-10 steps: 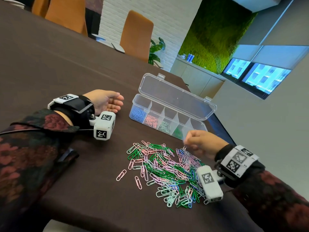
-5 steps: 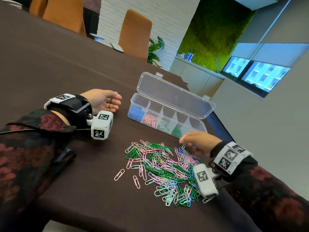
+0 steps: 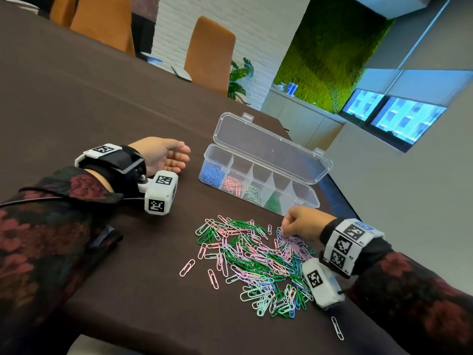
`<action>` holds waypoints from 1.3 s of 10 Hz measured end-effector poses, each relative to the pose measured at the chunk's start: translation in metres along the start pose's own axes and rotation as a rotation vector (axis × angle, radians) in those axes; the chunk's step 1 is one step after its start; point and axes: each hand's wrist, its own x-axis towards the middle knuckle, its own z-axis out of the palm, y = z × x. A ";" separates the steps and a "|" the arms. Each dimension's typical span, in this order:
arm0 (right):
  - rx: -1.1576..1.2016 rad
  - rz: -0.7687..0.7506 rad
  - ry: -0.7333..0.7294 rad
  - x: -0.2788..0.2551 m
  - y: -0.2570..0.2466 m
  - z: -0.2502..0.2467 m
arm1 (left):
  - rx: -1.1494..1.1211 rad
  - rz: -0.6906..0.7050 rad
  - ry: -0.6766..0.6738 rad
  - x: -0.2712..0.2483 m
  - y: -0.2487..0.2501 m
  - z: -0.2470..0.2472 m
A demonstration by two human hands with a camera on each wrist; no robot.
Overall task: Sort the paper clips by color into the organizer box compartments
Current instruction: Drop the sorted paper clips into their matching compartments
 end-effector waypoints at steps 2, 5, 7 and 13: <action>-0.049 0.004 -0.019 0.000 0.000 0.002 | 0.006 0.001 0.003 0.000 0.000 0.001; -0.134 -0.032 0.036 0.001 -0.007 0.002 | 0.016 0.004 0.001 -0.001 0.001 0.002; -0.180 -0.015 0.010 0.004 -0.008 0.006 | 0.015 -0.003 0.006 -0.001 0.001 0.002; -0.133 -0.017 0.089 0.003 0.004 -0.002 | 0.012 0.005 0.000 0.000 0.000 0.001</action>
